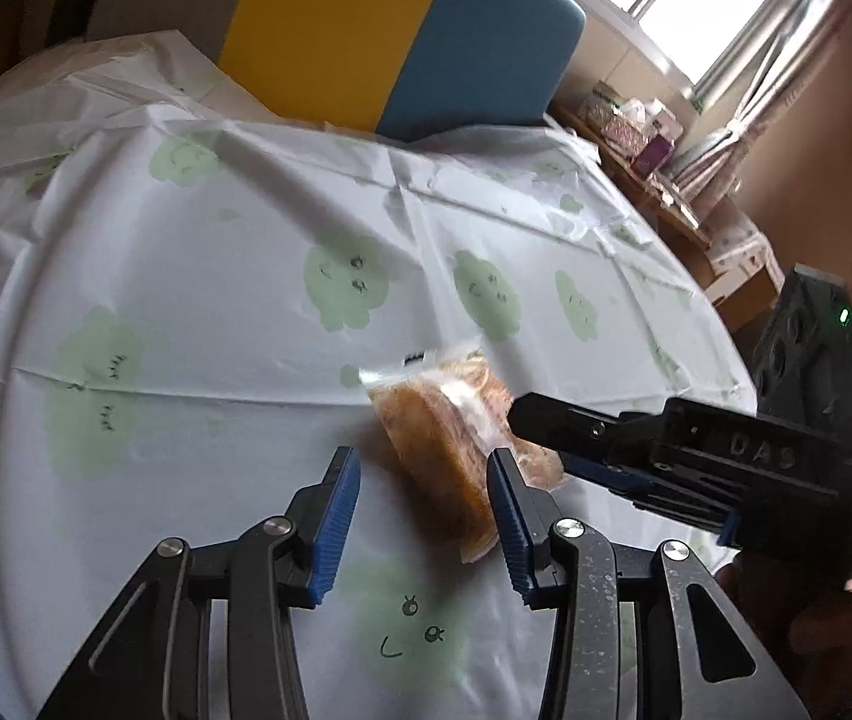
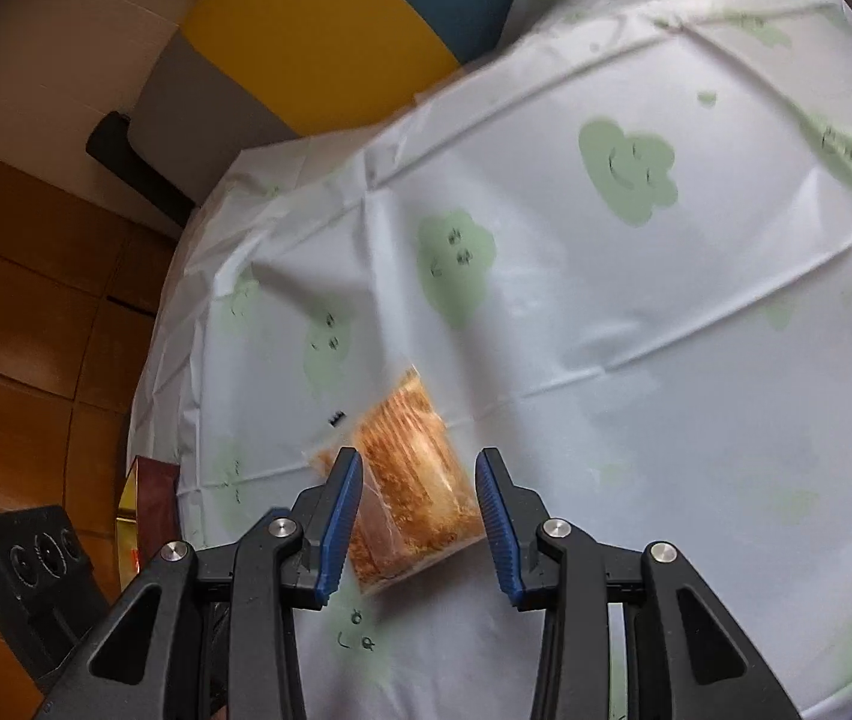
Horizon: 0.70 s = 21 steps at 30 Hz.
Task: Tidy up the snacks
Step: 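Grasp the clear pastry bag on the table with the right gripper, then carry the pastry bag into the gold tray and open the right gripper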
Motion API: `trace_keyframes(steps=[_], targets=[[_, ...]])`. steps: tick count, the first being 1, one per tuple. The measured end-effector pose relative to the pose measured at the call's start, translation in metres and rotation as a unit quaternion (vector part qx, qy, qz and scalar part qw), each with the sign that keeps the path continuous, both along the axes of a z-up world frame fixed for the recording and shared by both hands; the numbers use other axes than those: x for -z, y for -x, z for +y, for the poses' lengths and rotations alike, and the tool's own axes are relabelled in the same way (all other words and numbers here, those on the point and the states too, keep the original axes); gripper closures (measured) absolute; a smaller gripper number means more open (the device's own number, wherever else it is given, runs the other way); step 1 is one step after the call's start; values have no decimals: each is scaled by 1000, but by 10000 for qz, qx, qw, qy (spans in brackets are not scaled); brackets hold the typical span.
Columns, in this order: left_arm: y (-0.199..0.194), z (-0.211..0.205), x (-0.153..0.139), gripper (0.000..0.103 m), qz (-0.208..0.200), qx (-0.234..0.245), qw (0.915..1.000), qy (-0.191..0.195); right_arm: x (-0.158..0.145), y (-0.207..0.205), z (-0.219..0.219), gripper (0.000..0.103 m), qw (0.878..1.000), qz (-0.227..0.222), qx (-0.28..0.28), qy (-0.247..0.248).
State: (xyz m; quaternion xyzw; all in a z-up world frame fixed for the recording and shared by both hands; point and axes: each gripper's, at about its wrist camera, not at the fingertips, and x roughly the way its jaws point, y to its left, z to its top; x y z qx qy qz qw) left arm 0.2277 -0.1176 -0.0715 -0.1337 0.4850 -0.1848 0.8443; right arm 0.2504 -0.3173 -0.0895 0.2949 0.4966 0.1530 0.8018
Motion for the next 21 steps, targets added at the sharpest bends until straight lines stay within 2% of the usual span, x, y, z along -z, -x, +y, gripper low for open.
trace_keyframes(steps=[3,5,8,13,17,21], targets=[[2,-3,5,62,-59,83,9999,93,5,-2,5,63,9998,125,-141,-33],[2,-7,3,77,-102,226,9996,154,5,-2,9,63,9996,126,-233,106],[7,-16,-3,81,-318,402,9986,-127,7,-2,8,64,9995,146,-273,94],[20,-9,-7,82,-472,452,9974,-313,3,0,15,66,9980,136,-536,295],[32,7,-7,82,-467,386,9976,-322,0,5,30,66,9955,146,-875,347],[51,22,-8,82,-424,303,9985,-170,3,9,44,66,9913,226,-1253,322]])
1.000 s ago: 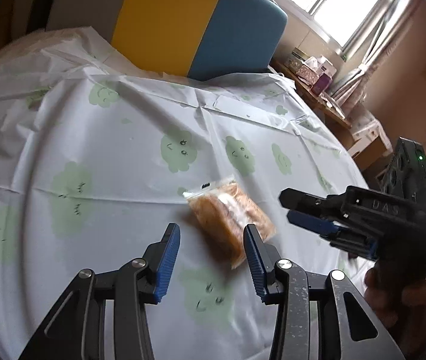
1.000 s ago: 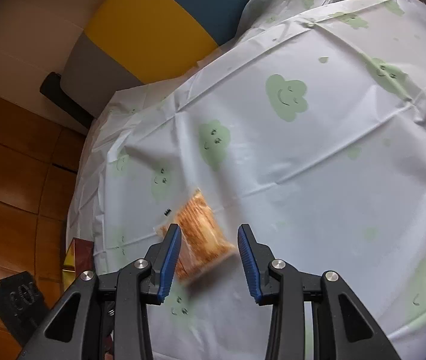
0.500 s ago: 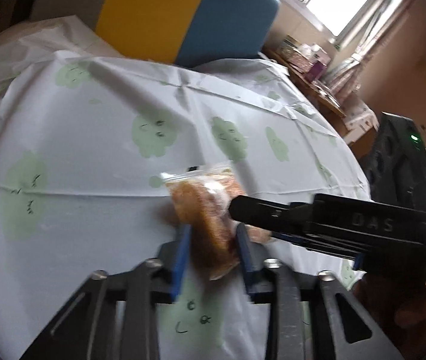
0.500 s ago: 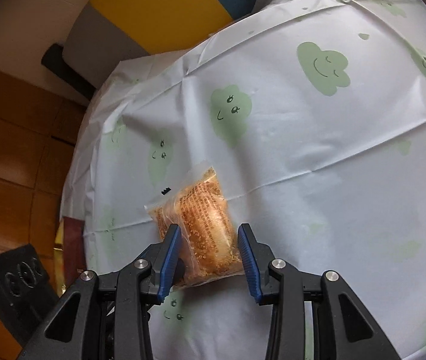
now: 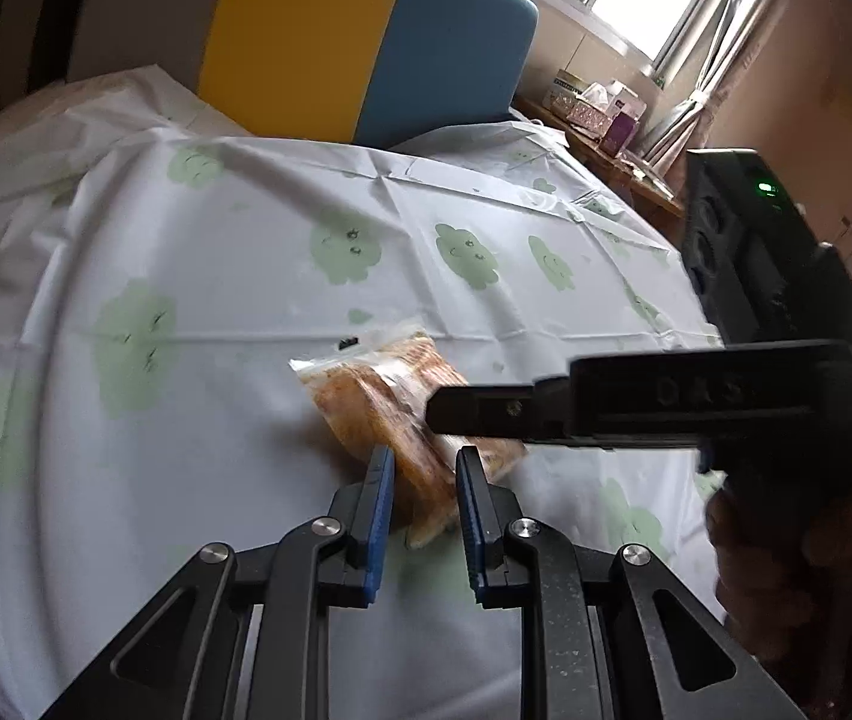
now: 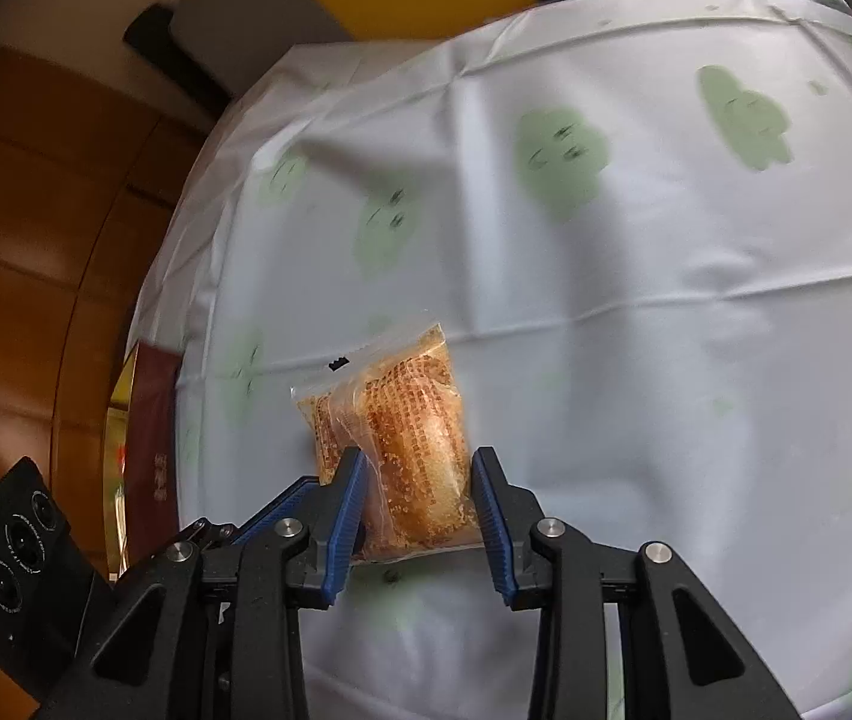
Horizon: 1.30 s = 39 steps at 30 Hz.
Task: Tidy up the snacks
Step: 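Carry the pastry bag into the gold tray and open the right gripper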
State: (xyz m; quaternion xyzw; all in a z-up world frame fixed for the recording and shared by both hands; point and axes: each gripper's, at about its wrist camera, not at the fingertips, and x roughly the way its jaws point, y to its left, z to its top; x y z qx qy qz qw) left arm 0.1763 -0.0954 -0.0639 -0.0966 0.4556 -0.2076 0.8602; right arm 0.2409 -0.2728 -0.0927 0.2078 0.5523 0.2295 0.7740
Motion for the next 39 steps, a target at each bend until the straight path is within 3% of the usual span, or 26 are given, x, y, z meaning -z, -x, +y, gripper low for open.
trace_keyframes(steps=[7,12,16,27,39], targets=[[2,22,6,67,103,-394,9989,250,1,5,9,65,9999,-57,-137,-89],[-12,19,12,67,154,-391,9986,307,2,2,10,65,9998,-100,-76,-179],[-7,16,8,76,67,-330,9991,248,1,3,13,65,9997,-203,-114,-105],[41,35,-11,77,-157,-475,9987,126,-12,36,39,68,9979,-217,-601,68],[87,47,-36,77,-616,-500,9968,-83,-29,91,49,68,9971,-445,-431,-443]])
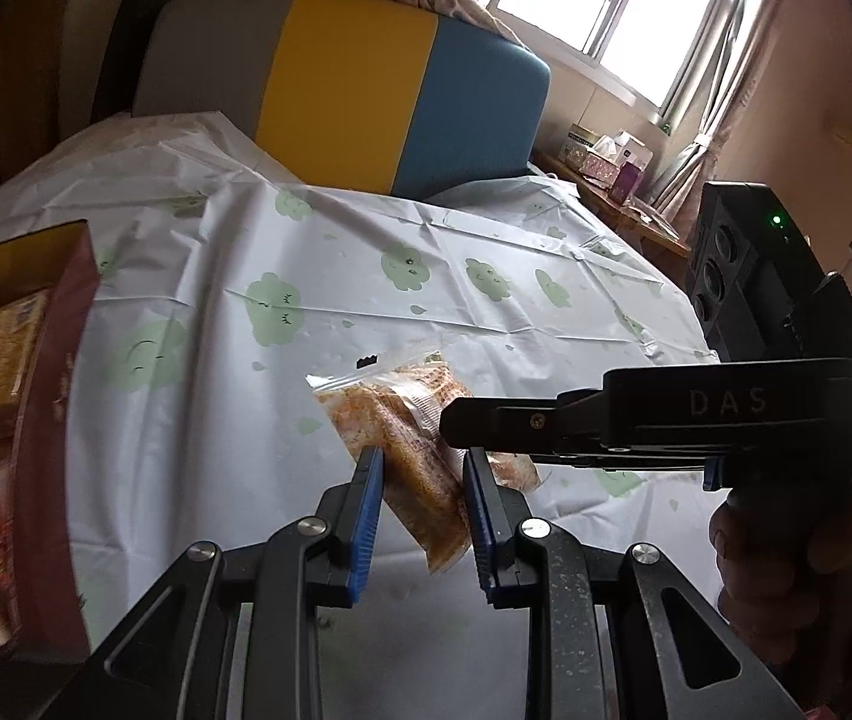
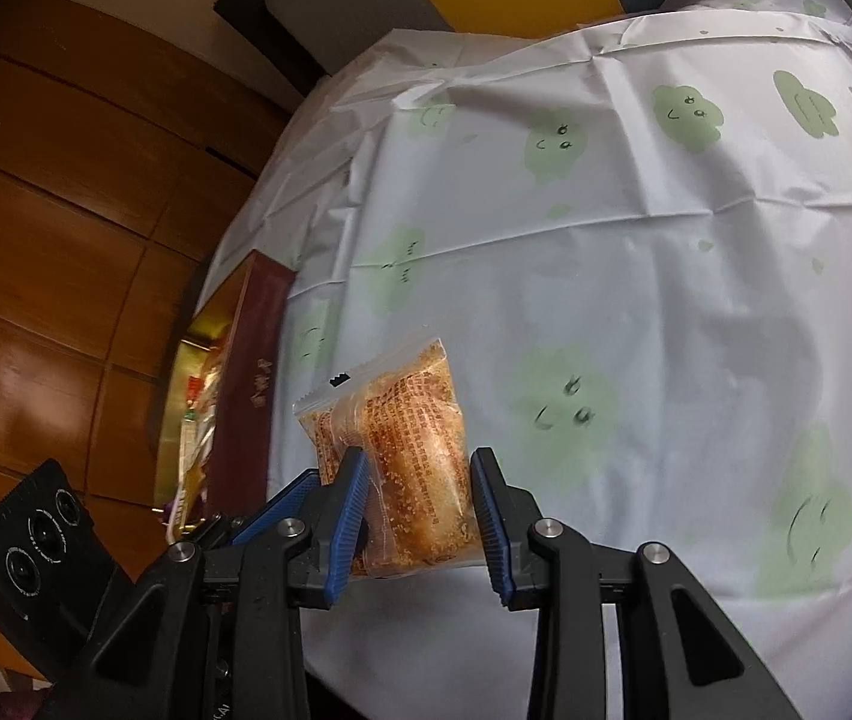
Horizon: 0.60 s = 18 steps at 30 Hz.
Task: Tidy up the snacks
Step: 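Carry the pastry bag into the gold tray and open the right gripper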
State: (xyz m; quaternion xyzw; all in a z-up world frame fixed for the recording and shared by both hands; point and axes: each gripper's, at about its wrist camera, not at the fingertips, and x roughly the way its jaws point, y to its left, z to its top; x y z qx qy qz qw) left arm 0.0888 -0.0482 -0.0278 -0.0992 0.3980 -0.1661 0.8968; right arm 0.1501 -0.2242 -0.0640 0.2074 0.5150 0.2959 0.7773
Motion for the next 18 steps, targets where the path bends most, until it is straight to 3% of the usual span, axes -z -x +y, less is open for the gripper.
trace_keyframes(steps=[18], targets=[[30,46,-31,77,-448,-518,9976,-99,-24,31,47,68,9981,-336,-330,-392]])
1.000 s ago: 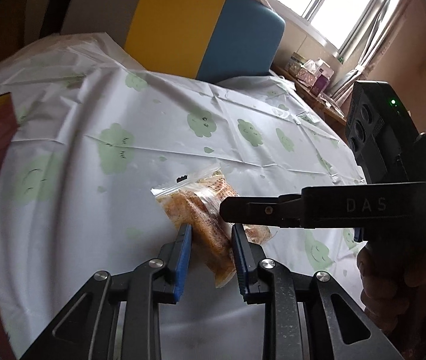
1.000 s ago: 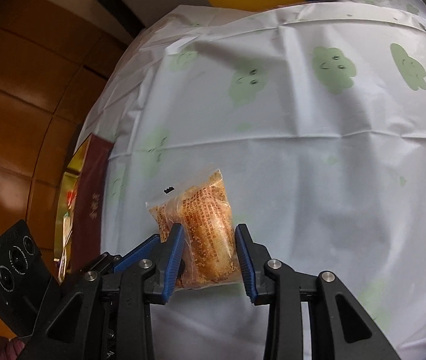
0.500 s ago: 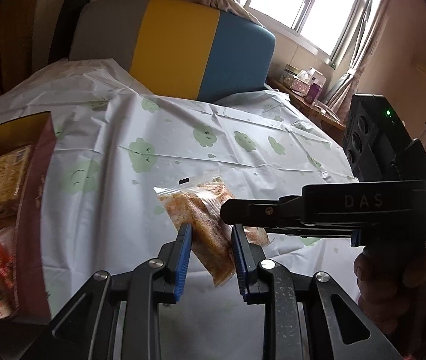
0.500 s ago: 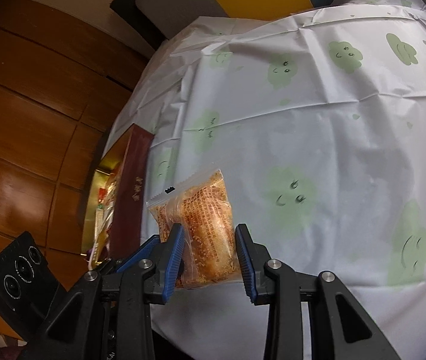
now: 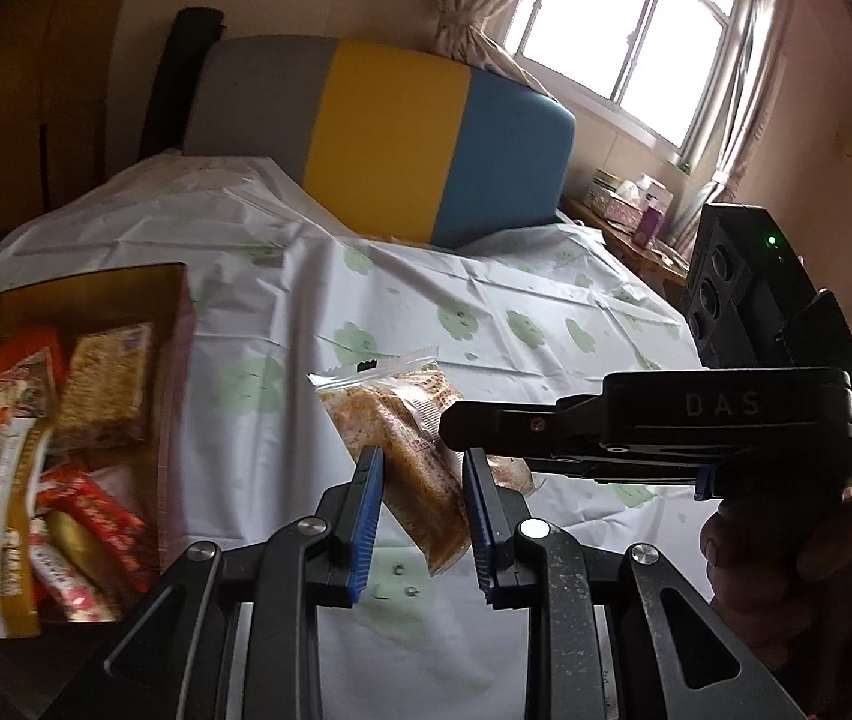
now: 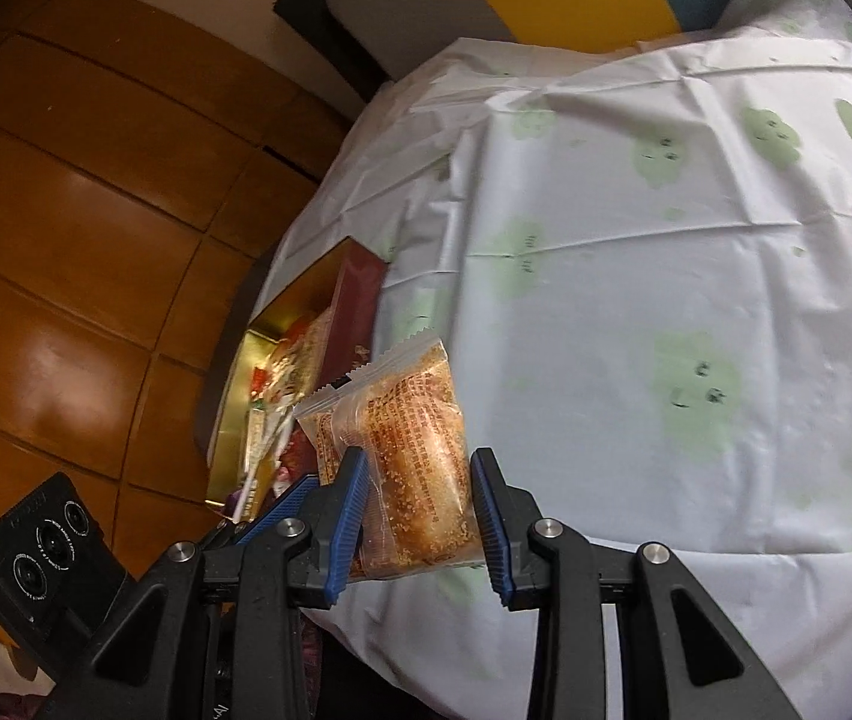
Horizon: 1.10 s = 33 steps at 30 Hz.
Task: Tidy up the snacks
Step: 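Carry the pastry bag into the gold tray and open the right gripper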
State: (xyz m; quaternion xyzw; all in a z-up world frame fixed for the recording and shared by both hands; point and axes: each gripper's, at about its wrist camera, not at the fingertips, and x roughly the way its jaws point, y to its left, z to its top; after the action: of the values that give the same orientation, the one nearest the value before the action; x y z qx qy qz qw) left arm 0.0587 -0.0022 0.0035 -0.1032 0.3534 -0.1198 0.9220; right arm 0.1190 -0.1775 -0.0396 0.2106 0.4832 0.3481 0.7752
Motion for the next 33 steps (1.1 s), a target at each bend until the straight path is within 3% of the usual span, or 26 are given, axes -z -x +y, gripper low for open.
trace_keyframes(steps=[18,19,20,21,26,33], targets=[[23,102,-15,80,-203,-1053,9940,216,-25,2,121,69,9933,-397,-1051,252],[22,108,-13,81,-169,-1128,9933,186,-25,2,129,73,9927,-420,-1095,277],[22,115,-9,81,-140,-1255,9919,163,-25,2,138,85,9916,-431,-1191,259],[23,121,-6,81,-97,-1262,9917,211,-24,1,152,87,9898,-385,-1362,175],[25,148,10,81,160,-1624,9863,259,-11,-7,192,86,9869,-404,-1389,718],[29,161,16,81,192,-1991,9797,141,-4,1,191,86,9817,-703,-1407,1076]])
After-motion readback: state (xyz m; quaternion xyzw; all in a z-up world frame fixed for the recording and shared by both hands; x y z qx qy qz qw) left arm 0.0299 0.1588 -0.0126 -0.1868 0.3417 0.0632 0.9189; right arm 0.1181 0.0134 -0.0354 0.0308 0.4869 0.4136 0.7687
